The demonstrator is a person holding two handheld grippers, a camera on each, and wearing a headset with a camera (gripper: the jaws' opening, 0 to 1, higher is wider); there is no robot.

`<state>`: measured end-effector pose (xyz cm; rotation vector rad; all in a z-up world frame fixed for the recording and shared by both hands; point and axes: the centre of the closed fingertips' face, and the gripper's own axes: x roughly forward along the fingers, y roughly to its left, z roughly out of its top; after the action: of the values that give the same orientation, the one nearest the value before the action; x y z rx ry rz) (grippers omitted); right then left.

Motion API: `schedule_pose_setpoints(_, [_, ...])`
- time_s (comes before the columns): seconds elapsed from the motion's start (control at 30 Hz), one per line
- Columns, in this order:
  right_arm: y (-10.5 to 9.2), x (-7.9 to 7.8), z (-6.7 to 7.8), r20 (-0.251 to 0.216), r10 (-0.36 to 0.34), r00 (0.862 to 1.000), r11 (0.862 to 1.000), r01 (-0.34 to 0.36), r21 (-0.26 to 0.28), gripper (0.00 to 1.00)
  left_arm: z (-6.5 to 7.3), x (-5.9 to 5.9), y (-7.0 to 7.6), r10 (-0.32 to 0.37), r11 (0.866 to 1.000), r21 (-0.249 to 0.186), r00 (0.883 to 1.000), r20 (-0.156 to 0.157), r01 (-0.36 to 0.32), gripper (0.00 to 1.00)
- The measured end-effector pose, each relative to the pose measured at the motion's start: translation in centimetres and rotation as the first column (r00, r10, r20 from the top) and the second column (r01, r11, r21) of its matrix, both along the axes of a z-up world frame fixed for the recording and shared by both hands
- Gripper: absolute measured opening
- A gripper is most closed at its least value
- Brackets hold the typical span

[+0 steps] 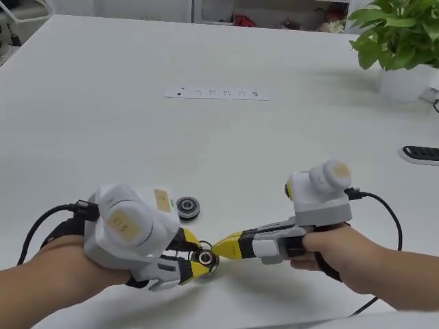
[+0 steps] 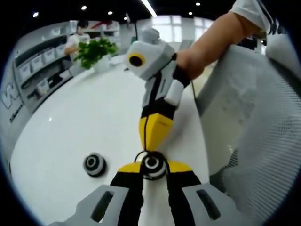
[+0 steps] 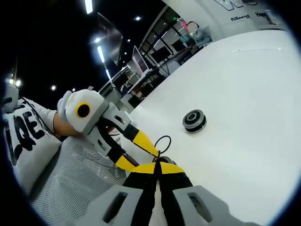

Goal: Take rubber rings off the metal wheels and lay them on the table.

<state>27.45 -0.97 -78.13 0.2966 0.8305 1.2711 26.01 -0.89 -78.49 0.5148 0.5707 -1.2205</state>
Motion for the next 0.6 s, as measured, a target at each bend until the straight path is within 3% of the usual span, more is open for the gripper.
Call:
schedule_pose_setpoints(0.13, [0.0, 0.1, 0.2, 0.002, -0.005, 1.000, 1.000, 0.005, 0.005, 0.00, 0.8, 0.1, 0.1, 0.011, 1.000, -0.022, 1.000, -0.009, -0.011, 0.21])
schedule_pose_setpoints(0.6, [0.0, 0.7, 1.3, 0.021, -0.018, 1.000, 0.999, 0.017, 0.033, 0.00, 2.8, 0.1, 1.4, 0.045, 0.997, -0.064, 0.999, 0.003, -0.044, 0.25])
